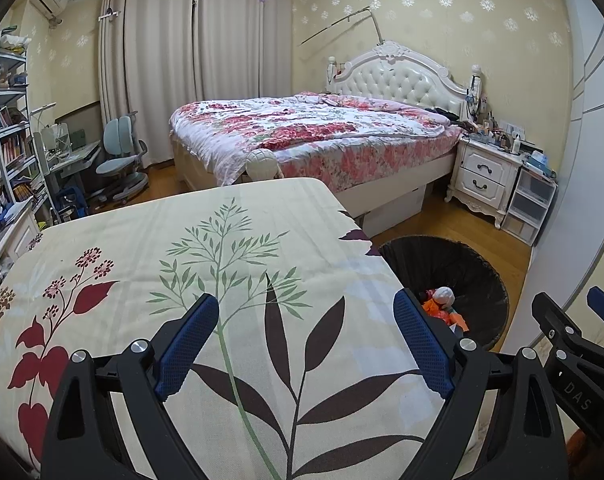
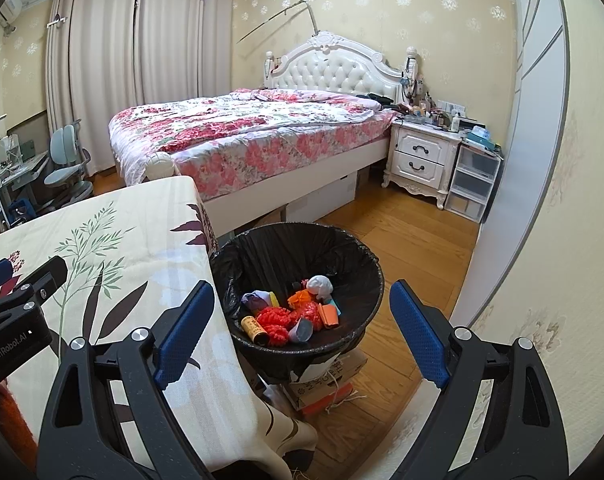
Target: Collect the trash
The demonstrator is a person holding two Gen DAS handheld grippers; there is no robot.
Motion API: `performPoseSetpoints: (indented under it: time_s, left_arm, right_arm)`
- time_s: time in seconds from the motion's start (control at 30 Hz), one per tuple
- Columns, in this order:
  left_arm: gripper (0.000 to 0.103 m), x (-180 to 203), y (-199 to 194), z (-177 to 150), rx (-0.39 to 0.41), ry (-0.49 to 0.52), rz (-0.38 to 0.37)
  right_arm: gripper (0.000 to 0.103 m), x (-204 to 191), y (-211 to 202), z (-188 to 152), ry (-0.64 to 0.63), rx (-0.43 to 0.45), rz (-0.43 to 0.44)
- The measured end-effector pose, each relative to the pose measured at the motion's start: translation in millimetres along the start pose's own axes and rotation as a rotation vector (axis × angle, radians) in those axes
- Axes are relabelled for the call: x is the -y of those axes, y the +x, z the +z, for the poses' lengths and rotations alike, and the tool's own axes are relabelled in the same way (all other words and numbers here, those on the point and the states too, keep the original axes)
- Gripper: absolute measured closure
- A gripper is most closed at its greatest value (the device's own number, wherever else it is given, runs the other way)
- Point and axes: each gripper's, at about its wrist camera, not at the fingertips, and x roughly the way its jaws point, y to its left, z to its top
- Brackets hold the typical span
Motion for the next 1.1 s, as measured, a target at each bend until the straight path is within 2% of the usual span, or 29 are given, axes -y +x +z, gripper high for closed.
performPoseSetpoints:
  time_s: [0.73,1.1]
  left_arm:
    - [0.014,14.9,-8.5,1.6,0.019,-0.009,-0.017]
    - [0.014,10.7,-7.1,2.3,0.019,-0.033,-0.023]
  right_arm:
    - [0.016,1.4,-0.2,2.0,-0.003,0.005,-0.001]
    - [0.016,0.8,-0.9,1.5,-0.005,0.006,-0.002]
